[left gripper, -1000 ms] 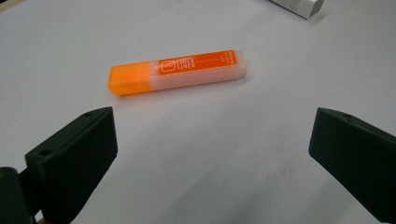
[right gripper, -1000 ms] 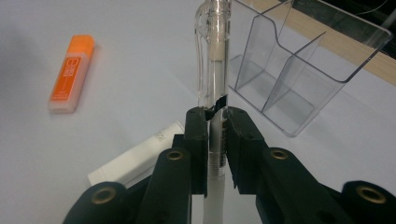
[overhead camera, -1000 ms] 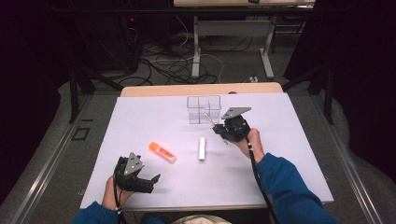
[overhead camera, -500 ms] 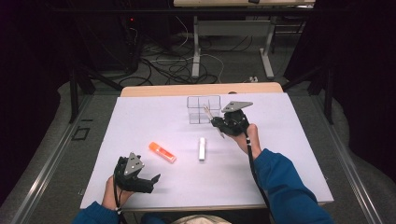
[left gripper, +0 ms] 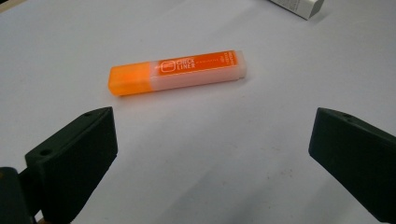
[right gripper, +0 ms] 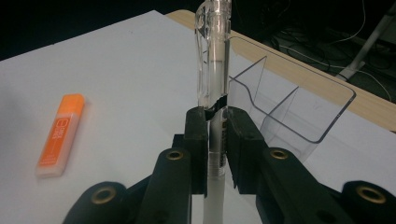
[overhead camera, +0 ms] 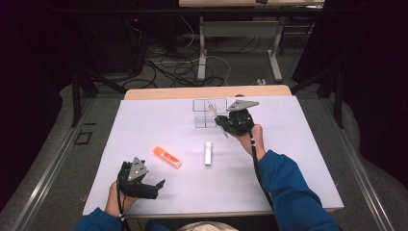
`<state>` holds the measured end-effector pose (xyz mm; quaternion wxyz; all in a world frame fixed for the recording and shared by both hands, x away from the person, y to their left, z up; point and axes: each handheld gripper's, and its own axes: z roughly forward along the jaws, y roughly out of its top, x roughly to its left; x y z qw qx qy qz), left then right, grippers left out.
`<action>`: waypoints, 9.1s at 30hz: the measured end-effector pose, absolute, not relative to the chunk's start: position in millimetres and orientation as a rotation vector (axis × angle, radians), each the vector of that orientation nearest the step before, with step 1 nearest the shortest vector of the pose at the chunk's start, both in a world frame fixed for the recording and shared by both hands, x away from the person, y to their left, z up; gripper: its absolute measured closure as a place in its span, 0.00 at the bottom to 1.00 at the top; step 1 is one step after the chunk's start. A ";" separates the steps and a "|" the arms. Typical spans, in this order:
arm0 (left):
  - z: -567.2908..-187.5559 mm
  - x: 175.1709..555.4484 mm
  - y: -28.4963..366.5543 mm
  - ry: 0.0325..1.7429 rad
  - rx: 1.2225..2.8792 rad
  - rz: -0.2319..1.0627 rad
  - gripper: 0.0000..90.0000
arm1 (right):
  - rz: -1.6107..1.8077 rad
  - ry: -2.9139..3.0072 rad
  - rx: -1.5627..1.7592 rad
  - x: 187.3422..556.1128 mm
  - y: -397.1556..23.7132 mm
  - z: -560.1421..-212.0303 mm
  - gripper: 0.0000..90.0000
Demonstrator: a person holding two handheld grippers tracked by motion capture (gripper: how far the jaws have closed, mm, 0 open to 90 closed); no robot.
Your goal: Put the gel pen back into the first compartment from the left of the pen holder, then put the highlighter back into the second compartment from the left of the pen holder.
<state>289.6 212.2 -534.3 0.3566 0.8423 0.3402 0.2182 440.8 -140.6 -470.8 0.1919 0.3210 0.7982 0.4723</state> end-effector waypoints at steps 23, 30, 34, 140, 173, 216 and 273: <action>-534.4 289.6 212.1 0.879 2.176 0.560 0.01 | 1.354 2.209 0.879 456.8 -122.6 -456.5 0.88; -534.9 289.6 212.0 0.878 2.166 0.571 0.01 | 1.356 2.193 0.868 462.2 -116.5 -450.9 0.88; -534.5 289.3 212.3 0.875 2.167 0.573 0.01 | 1.354 2.195 0.868 464.4 -115.2 -449.4 0.88; -534.3 290.2 211.9 0.871 2.181 0.551 0.02 | 1.205 2.564 0.846 427.9 -149.7 -499.2 0.00; -534.6 290.9 212.2 0.879 2.192 0.560 0.02 | 1.151 2.642 0.804 362.7 -201.1 -521.0 0.00; -537.2 352.6 216.0 1.175 2.117 0.595 1.00 | 1.100 2.605 0.813 337.1 -215.2 -529.3 0.00; -559.1 416.8 170.4 1.101 2.220 0.640 1.00 | 1.075 2.601 0.818 337.3 -217.6 -529.6 0.00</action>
